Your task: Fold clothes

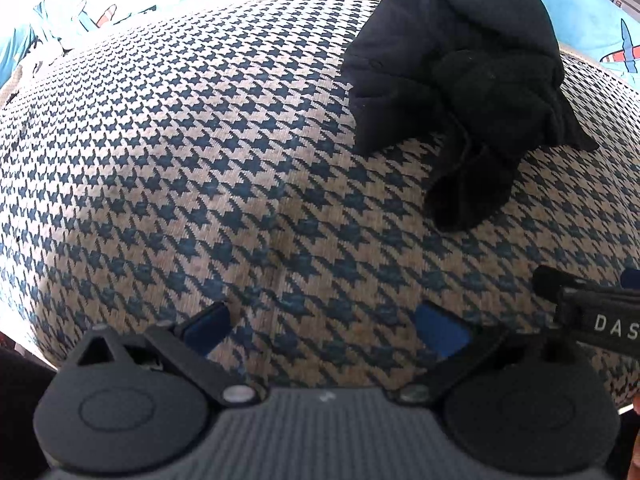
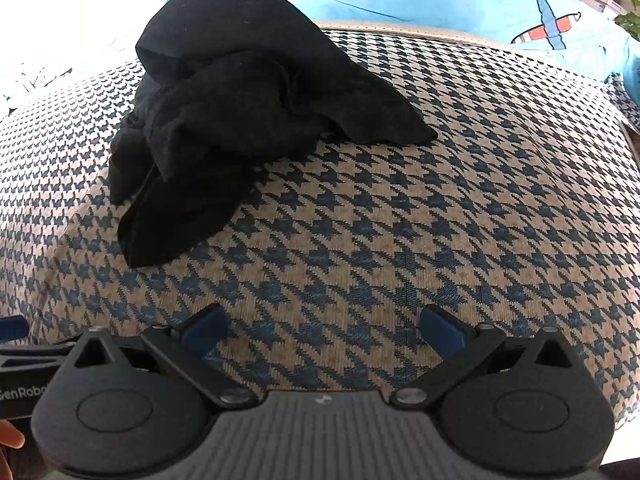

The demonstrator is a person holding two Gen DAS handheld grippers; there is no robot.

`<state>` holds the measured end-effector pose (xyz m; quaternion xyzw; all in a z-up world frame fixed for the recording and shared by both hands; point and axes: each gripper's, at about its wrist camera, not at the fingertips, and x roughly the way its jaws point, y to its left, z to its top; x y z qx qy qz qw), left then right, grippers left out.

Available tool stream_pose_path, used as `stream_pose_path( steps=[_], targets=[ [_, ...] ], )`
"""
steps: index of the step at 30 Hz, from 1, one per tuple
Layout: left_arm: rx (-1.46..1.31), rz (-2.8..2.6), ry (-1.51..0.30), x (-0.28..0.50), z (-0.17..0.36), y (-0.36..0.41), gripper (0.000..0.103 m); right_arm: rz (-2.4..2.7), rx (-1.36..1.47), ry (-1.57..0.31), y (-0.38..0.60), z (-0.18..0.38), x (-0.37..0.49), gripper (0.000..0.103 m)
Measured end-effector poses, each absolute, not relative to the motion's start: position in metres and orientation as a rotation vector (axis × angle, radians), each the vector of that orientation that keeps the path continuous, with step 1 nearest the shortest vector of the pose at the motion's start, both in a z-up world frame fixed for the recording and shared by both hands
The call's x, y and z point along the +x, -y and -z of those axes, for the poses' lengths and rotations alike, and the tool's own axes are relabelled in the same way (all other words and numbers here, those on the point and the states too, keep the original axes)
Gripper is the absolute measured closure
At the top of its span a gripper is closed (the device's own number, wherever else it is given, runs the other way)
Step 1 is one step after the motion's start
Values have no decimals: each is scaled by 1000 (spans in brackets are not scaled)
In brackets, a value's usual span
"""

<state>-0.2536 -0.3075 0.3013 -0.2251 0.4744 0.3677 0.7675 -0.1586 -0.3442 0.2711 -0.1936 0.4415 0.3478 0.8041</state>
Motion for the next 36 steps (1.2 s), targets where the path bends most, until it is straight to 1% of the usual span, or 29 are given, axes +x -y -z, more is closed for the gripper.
stream_pose_path(
  steps=[7,14,17,27,32,36],
  targets=[
    [-513,-786,-1059,-250,-300,301,0,-724,-400,-955,343,-270,-157,0],
    [-530,-781,-1042,-253,-297,298,0,-708,-396,-935,341,-267,-158,0],
    [-526,-782,-1040,-243,-288,288,0,-702,-390,-928,341,-266,-160,0],
    [-462,-811,-975,-237,-279,294,0,-719,-387,-891,343,-268,-159,0],
    [-375,-842,-945,-231,-288,285,0,-780,-323,-899,346,-279,-147,0],
    [-358,-805,-915,-241,-310,277,0,-851,-251,-907,346,-292,-130,0]
  ],
)
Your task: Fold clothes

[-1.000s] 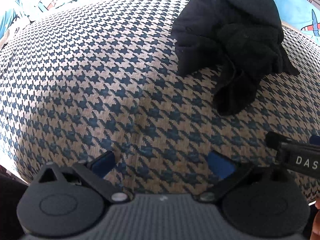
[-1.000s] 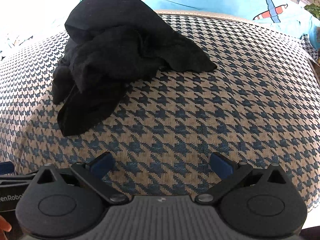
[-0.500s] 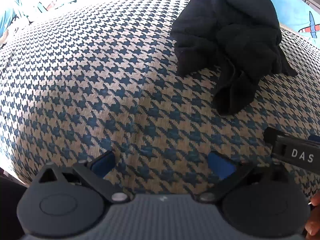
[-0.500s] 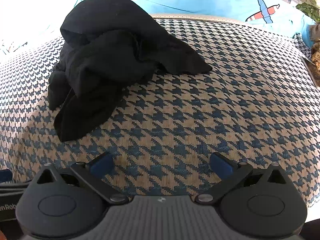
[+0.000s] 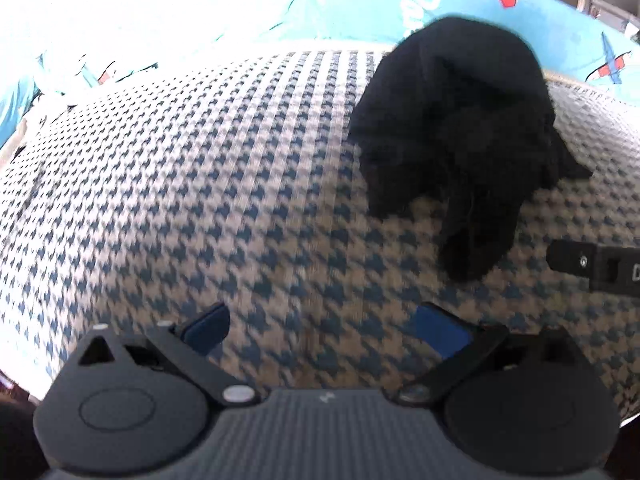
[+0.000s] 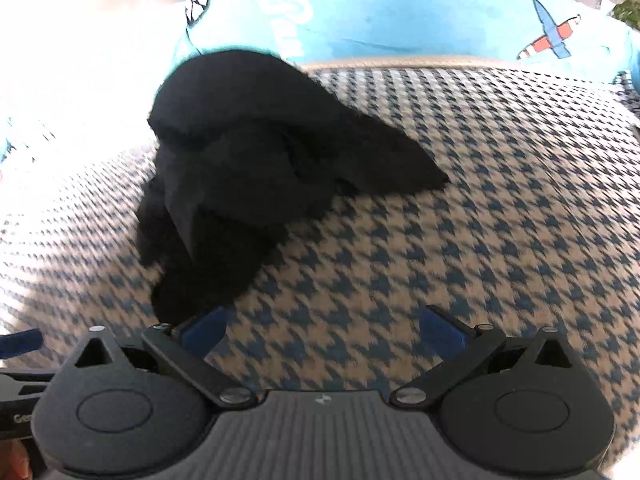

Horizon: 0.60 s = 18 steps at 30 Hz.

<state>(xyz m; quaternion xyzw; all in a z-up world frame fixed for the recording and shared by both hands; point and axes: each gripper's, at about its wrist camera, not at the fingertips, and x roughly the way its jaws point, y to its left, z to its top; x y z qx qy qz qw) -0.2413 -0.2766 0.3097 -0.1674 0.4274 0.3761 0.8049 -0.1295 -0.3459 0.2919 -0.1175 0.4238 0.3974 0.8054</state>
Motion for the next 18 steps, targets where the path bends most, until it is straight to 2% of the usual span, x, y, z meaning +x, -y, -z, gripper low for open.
stream_pose_path(
  steps=[8,14,18],
  targets=[
    [-390,-735,-881,-221,-341,249,0,-990,-93,-924,336,-320,-94,0],
    [-293,-731,-900,-196,-349,229,0,-1002,-110,-960,301,-312,-64,0],
    [-284,-735,-927,-176,-339,211,0,-1010,-43,-1067,282,-298,-49,0]
  ],
)
